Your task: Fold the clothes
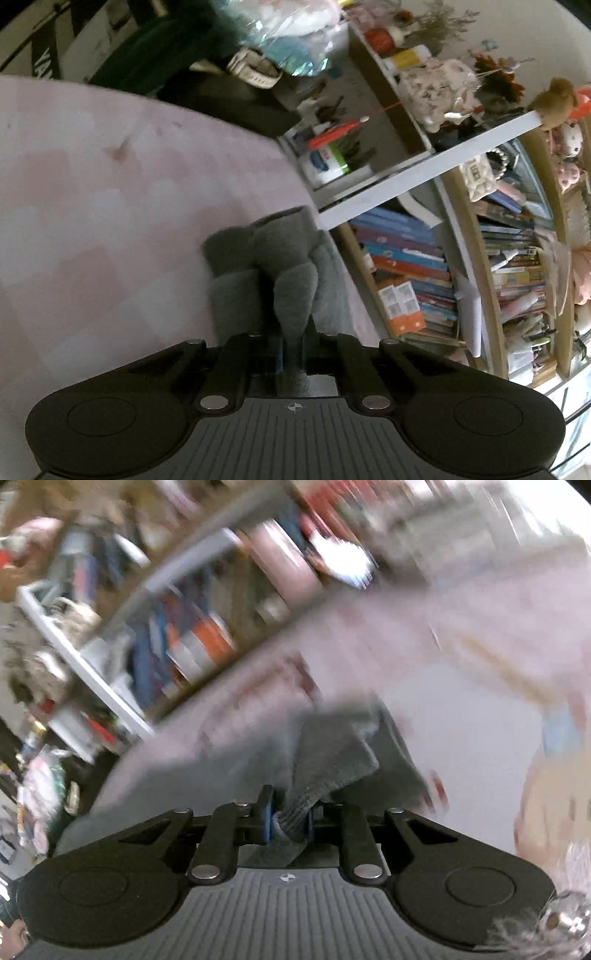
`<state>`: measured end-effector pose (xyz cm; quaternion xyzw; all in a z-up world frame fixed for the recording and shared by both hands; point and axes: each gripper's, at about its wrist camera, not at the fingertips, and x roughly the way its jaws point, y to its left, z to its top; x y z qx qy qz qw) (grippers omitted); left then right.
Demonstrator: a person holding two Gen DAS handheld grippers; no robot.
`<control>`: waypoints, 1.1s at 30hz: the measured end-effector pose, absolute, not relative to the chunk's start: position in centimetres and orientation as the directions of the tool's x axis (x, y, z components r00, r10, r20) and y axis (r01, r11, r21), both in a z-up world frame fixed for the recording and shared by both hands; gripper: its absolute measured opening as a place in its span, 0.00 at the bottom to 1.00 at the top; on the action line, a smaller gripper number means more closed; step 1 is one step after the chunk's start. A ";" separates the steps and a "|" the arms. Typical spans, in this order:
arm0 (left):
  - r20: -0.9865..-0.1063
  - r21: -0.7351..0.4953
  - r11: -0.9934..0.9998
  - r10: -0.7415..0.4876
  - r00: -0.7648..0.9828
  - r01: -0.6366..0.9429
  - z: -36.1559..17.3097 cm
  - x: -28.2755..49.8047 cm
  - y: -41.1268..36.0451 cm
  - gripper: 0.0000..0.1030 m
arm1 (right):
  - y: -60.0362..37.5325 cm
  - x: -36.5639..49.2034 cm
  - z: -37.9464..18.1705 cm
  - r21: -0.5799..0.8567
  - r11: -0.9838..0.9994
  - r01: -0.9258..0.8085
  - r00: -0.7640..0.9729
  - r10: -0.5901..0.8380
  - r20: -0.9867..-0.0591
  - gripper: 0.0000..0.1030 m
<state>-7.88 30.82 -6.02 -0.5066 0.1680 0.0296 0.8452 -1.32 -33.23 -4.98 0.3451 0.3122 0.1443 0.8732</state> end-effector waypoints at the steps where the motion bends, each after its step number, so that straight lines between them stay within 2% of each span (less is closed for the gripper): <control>1: -0.317 -0.841 0.493 -0.118 0.941 -0.221 -5.8 -7.7 30.7 0.10 | -33.3 -1.4 -5.1 0.688 0.724 -0.037 0.765 0.464 -0.447 0.15; 5: -0.323 -0.828 0.515 -0.115 0.939 -0.222 -5.3 -7.0 30.3 0.16 | -33.8 -1.7 -5.4 0.670 0.741 -0.040 0.769 0.451 -0.452 0.21; 8: -0.321 -0.825 0.519 -0.108 0.941 -0.222 -5.5 -6.8 30.0 0.12 | -33.9 -2.1 -5.2 0.670 0.740 -0.051 0.779 0.450 -0.437 0.27; 9: -0.319 -0.816 0.534 -0.097 0.943 -0.221 -5.3 -6.8 29.8 0.07 | -33.9 -2.3 -5.2 0.666 0.744 -0.052 0.781 0.446 -0.437 0.26; 11: -0.302 -0.760 0.616 -0.055 0.952 -0.206 -4.2 -7.1 28.9 0.05 | -33.4 -2.2 -5.2 0.641 0.766 -0.051 0.785 0.428 -0.449 0.18; 13: -0.249 -0.680 0.713 -0.004 0.968 -0.172 -2.4 -7.8 27.6 0.05 | -33.2 -2.3 -5.3 0.619 0.783 -0.058 0.787 0.418 -0.455 0.15; 15: -0.203 -0.670 0.728 0.009 0.979 -0.145 -1.3 -8.4 27.3 0.05 | -33.1 -2.5 -5.4 0.607 0.792 -0.066 0.791 0.412 -0.453 0.15; 17: -0.231 -0.688 0.706 0.008 0.973 -0.168 -1.7 -8.4 28.2 0.05 | -33.1 -2.6 -5.5 0.599 0.797 -0.073 0.793 0.411 -0.450 0.15; 19: -0.321 -0.679 0.697 0.000 0.947 -0.231 -2.8 -7.7 28.9 0.06 | -33.3 -2.7 -5.7 0.610 0.790 -0.070 0.795 0.413 -0.444 0.15; 22: -0.385 -0.688 0.672 -0.016 0.923 -0.275 -4.8 -7.6 29.5 0.10 | -33.4 -2.7 -5.6 0.632 0.773 -0.058 0.796 0.417 -0.437 0.18; 25: -0.391 -0.687 0.673 -0.025 0.920 -0.273 -5.0 -7.6 29.8 0.13 | -33.4 -2.7 -5.0 0.625 0.779 -0.049 0.806 0.400 -0.435 0.19; 27: -0.389 -0.669 0.693 -0.018 0.921 -0.268 -4.7 -7.7 29.7 0.17 | -32.6 -2.9 -4.0 0.550 0.833 -0.063 0.830 0.350 -0.435 0.19; 30: -0.391 -0.638 0.722 -0.006 0.920 -0.267 -4.6 -7.9 29.3 0.19 | -29.7 -4.8 -1.7 0.304 0.940 -0.152 0.903 0.257 -0.345 0.18; 33: -0.394 -0.627 0.731 -0.001 0.919 -0.268 -4.7 -7.9 29.2 0.19 | -28.2 -5.4 -1.1 0.207 0.963 -0.175 0.912 0.238 -0.335 0.18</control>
